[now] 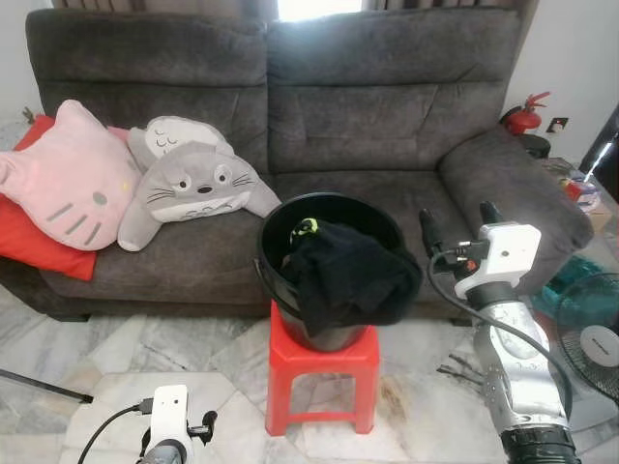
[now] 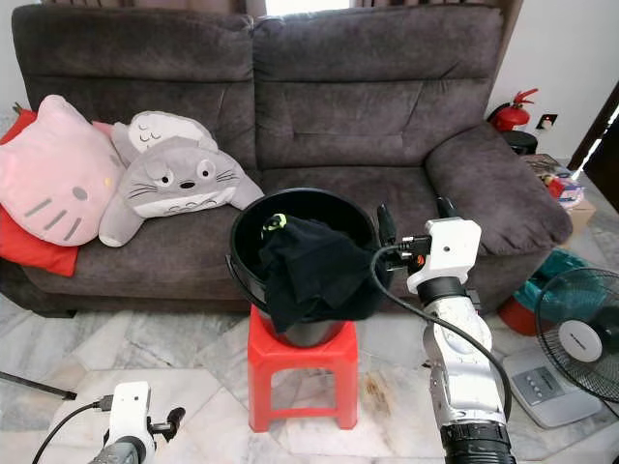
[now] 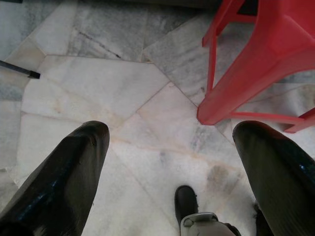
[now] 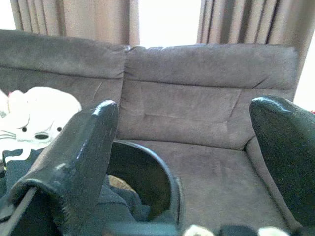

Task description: Hang hanger

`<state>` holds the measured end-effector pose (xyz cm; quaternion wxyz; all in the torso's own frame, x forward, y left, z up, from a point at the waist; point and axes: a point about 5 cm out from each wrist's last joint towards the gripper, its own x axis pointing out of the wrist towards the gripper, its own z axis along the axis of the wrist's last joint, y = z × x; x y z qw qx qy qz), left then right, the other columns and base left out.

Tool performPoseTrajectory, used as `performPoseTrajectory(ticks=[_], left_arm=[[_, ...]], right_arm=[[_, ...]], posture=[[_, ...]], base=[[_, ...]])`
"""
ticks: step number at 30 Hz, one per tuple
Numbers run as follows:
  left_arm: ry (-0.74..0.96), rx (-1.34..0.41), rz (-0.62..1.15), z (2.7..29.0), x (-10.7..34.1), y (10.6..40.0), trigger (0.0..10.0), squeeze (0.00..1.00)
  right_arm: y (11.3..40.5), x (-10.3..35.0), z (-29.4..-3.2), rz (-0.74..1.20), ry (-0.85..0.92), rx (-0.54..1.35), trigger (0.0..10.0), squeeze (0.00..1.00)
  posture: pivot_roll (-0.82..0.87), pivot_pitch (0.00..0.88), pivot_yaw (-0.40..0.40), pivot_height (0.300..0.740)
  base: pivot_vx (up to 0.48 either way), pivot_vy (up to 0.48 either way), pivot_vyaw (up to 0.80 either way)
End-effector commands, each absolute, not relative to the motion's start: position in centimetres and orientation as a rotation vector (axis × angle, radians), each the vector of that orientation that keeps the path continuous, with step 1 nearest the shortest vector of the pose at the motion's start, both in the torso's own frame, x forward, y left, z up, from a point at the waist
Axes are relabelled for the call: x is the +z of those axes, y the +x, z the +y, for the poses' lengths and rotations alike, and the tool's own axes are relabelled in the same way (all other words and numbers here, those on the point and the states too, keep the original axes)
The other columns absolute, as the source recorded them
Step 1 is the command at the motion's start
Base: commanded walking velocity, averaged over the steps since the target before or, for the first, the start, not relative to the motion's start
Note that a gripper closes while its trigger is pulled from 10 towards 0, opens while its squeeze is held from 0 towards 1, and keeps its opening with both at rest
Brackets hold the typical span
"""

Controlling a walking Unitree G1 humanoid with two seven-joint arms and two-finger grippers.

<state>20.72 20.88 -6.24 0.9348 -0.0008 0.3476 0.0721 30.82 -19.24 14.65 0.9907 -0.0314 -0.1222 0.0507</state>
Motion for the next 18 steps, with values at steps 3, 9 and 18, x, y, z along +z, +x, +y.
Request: performPoseTrajectory(ticks=[3,9,18], left_arm=[[-0.014,0.145,0.722,20.76,-6.42,20.5,10.0,0.0],[-0.013,0.147,0.725,20.77,-6.46,20.44,10.0,0.0],[-0.006,0.154,0.73,20.91,-6.47,20.39,10.0,0.0]], right_arm=[[30.73,14.74,-19.08,-0.241,-0.059,0.113,10.0,0.0],[30.65,14.57,-19.04,-0.231,-0.059,0.114,10.0,0.0],[30.1,14.09,-19.24,-0.212,-0.064,0.106,10.0,0.0]], posture=[[-0.14,0.0,0.014,0.716],[-0.14,0.0,0.012,0.716],[-0.15,0.0,0.011,0.716]], base=[[0.317,0.0,0.0],[0.322,0.0,0.0],[0.127,0.0,0.0]])
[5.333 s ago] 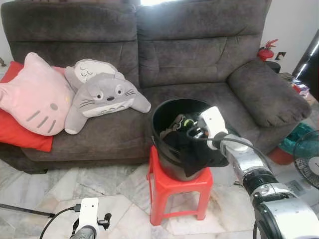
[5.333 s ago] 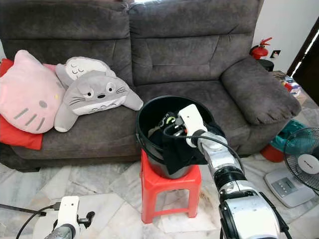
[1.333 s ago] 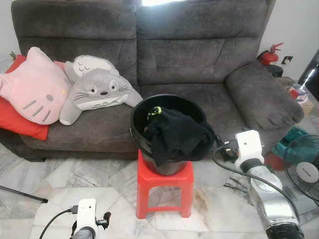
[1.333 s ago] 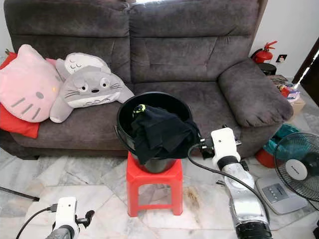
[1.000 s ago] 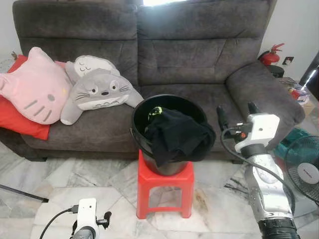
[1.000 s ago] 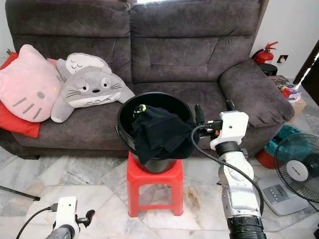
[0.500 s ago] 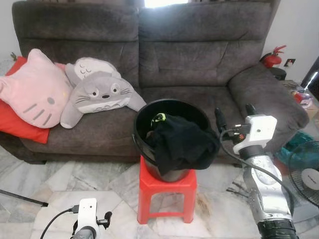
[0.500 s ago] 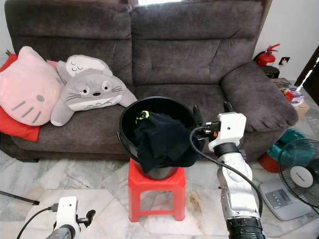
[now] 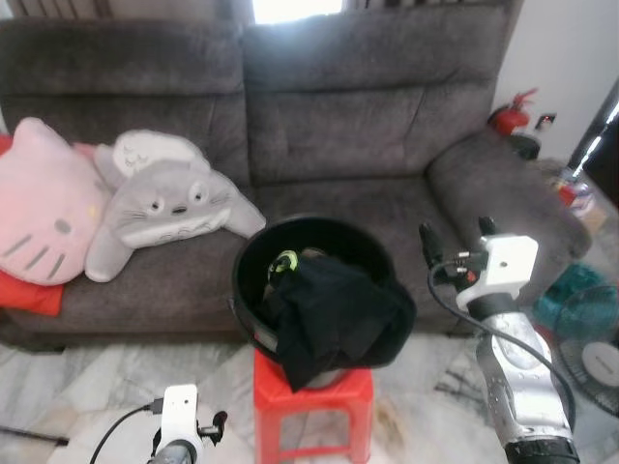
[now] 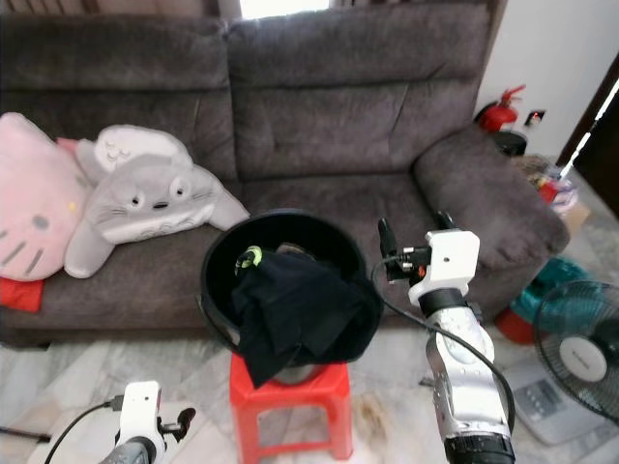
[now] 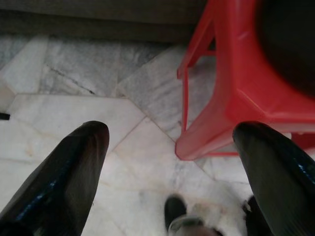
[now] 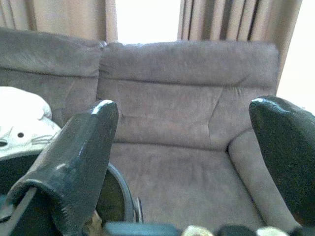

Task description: Hang hanger

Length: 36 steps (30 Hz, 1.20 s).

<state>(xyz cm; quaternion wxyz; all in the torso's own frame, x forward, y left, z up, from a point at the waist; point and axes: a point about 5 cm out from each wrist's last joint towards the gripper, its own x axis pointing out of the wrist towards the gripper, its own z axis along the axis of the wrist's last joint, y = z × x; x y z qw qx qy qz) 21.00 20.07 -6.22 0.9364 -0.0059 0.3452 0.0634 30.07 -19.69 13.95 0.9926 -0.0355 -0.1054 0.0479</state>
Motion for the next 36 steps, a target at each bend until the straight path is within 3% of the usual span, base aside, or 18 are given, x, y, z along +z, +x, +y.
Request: performPoseTrajectory(ticks=[1,7,12,16,21,31,36], left_arm=[[-0.005,0.154,0.73,20.9,-6.5,20.4,10.0,0.0],[-0.003,0.154,0.734,20.9,-6.5,20.3,10.0,0.0],[-0.003,0.152,0.742,20.8,-6.7,20.1,10.0,0.0],[-0.005,0.153,0.744,20.9,-6.7,20.1,10.0,0.0],[-0.005,0.153,0.743,21.0,-6.6,20.3,10.0,0.0],[-0.01,0.151,0.736,20.9,-6.4,20.6,10.0,0.0],[-0.013,0.16,0.734,21.1,-6.4,20.5,10.0,0.0]], right_arm=[[30.0,14.1,-19.3,-0.208,-0.068,0.106,10.0,0.0],[28.7,14.0,-20.2,-0.184,-0.171,0.119,10.0,0.0],[27.0,14.4,-21.8,-0.12,-0.356,0.16,10.0,0.0],[25.4,14.3,-23.4,0.042,-0.619,0.243,10.0,0.0],[24.4,14.0,-23.7,0.196,-0.745,0.344,10.0,0.0],[24.9,12.0,-20.9,0.285,-0.651,0.511,10.0,0.0],[25.8,11.8,-20.9,0.299,-0.667,0.509,10.0,0.0]], posture=[[-0.15,0.0,0.011,0.716],[-0.15,0.0,0.011,0.716],[-0.18,0.0,0.011,0.716],[-0.19,0.0,0.016,0.716],[-0.2,0.0,0.022,0.716],[-0.19,0.0,0.018,0.716],[-0.18,0.0,0.015,0.716]], base=[[0.0,0.0,0.0],[0.0,0.0,0.0],[0.0,0.0,0.0],[0.0,0.0,0.0],[0.0,0.0,0.0],[0.0,0.0,0.0],[0.0,0.0,0.0]])
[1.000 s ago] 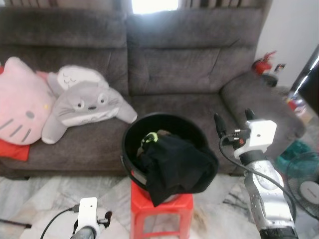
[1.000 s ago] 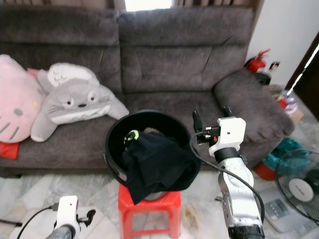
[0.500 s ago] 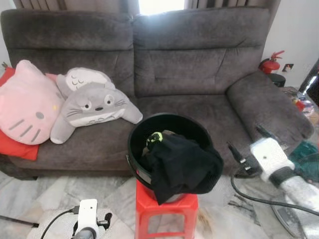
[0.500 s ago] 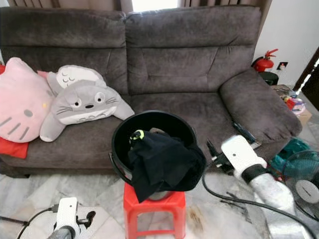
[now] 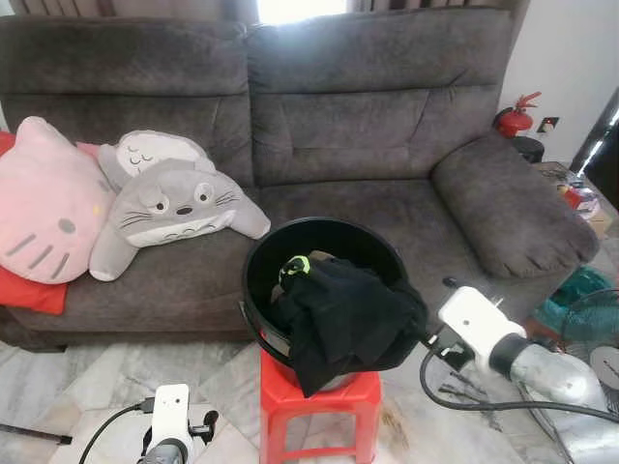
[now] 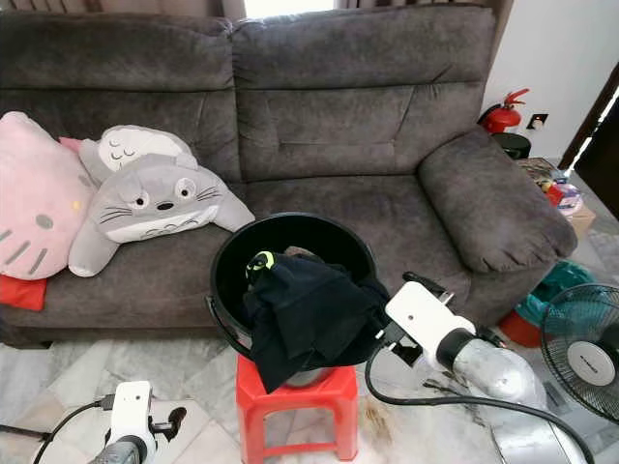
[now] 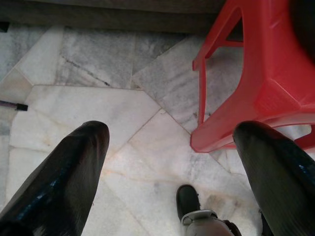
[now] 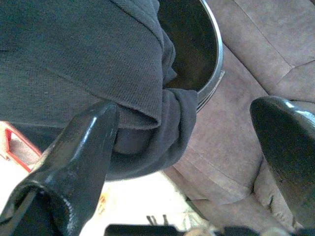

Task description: Hang hanger

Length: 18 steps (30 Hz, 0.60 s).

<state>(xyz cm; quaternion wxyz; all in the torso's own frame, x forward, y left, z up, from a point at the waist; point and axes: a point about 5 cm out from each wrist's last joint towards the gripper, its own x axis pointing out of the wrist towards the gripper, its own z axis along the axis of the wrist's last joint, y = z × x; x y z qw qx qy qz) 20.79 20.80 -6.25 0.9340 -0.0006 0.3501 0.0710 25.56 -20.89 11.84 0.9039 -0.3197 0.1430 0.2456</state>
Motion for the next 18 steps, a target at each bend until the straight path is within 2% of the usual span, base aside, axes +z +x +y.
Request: performPoseTrajectory(ticks=[1,12,18], left_arm=[[-0.014,0.16,0.734,21.1,-6.4,20.5,10.0,0.0],[-0.021,0.169,0.725,21.1,-6.2,20.8,10.0,0.0],[-0.022,0.17,0.727,21.1,-6.2,20.9,10.0,0.0]], right_arm=[[25.9,11.7,-20.8,0.299,-0.669,0.51,10.0,0.0],[27.0,11.8,-21.0,0.342,-0.672,0.498,10.0,0.0],[27.3,11.5,-21.8,0.379,-0.734,0.476,10.0,0.0]], posture=[[-0.18,0.0,0.015,0.716],[-0.18,0.0,0.008,0.716],[-0.18,0.0,0.009,0.716]], base=[[0.0,0.0,0.0],[0.0,0.0,0.0],[0.0,0.0,0.0]])
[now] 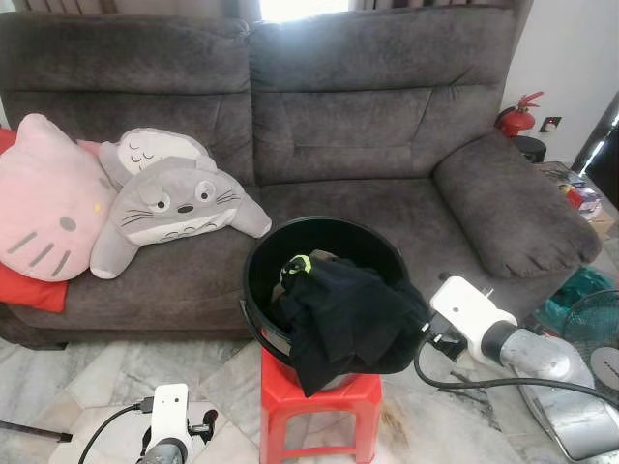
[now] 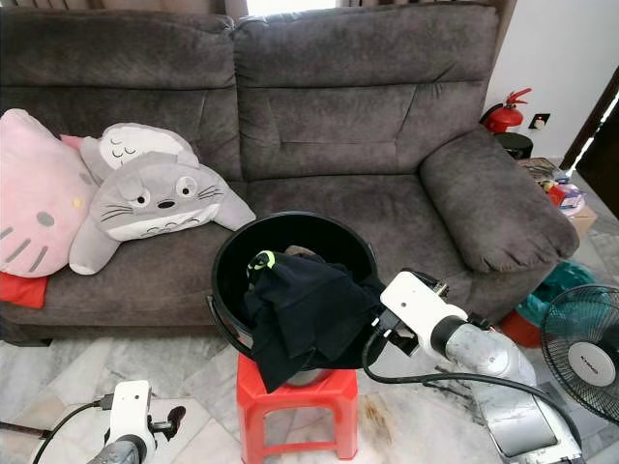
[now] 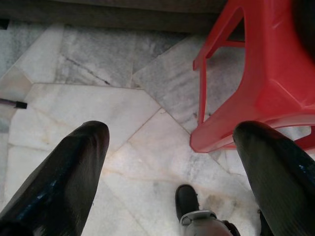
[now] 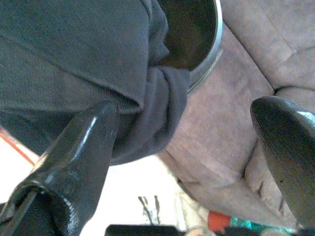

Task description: Hang hanger

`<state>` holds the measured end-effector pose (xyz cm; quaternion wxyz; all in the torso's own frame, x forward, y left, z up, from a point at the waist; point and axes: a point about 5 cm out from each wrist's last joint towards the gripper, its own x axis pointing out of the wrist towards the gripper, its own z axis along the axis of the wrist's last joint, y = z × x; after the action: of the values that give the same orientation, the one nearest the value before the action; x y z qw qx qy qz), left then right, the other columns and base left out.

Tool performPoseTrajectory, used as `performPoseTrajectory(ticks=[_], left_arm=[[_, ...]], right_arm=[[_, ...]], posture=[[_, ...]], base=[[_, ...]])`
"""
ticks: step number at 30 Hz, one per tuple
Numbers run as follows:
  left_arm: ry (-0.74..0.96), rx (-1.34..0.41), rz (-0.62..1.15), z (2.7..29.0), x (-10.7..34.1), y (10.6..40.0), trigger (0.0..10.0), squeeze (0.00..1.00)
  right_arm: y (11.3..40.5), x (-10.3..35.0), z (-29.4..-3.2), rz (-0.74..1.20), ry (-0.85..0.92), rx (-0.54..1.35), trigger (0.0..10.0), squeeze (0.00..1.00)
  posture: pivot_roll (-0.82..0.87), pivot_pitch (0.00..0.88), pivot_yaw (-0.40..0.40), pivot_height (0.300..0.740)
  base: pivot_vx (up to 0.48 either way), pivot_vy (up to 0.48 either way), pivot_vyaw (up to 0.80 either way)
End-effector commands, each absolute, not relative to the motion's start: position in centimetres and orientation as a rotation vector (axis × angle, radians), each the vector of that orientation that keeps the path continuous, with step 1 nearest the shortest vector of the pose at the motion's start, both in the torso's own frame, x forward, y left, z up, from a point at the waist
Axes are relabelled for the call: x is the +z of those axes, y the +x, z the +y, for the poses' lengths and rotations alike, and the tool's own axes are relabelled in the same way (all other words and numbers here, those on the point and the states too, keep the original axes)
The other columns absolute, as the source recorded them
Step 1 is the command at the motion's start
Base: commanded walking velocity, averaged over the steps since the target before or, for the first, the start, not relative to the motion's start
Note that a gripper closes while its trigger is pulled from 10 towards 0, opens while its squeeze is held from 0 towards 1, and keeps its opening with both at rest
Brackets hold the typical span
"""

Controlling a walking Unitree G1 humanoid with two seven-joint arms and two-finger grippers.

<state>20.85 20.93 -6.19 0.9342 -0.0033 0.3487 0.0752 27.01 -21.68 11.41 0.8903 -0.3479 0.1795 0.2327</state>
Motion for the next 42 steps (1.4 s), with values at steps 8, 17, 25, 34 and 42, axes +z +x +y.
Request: performPoseTrajectory(ticks=[8,17,25,34,42], left_arm=[[-0.024,0.176,0.723,21.2,-6.2,20.9,10.0,0.0],[-0.023,0.177,0.721,21.2,-6.1,21.0,10.0,0.0],[-0.023,0.177,0.72,21.2,-6.1,21.0,10.0,0.0],[-0.022,0.175,0.717,21.1,-6.1,21.1,10.0,0.0],[-0.02,0.174,0.714,21.1,-6.0,21.1,10.0,0.0]], right_arm=[[28.2,11.9,-21.6,0.356,-0.74,0.473,10.0,0.0],[28.6,11.9,-21.5,0.347,-0.737,0.466,10.0,0.0],[28.5,11.7,-21.4,0.353,-0.725,0.474,10.0,0.0],[28.6,11.6,-21.3,0.356,-0.711,0.468,10.0,0.0],[28.6,11.4,-21.2,0.359,-0.708,0.47,10.0,0.0]], posture=[[-0.18,0.0,0.008,0.716],[-0.18,0.0,0.009,0.716],[-0.18,0.0,0.009,0.716],[-0.17,0.0,0.009,0.716],[-0.17,0.0,0.01,0.716]], base=[[0.0,0.0,0.0],[0.0,0.0,0.0],[0.0,0.0,0.0],[0.0,0.0,0.0],[0.0,0.0,0.0]])
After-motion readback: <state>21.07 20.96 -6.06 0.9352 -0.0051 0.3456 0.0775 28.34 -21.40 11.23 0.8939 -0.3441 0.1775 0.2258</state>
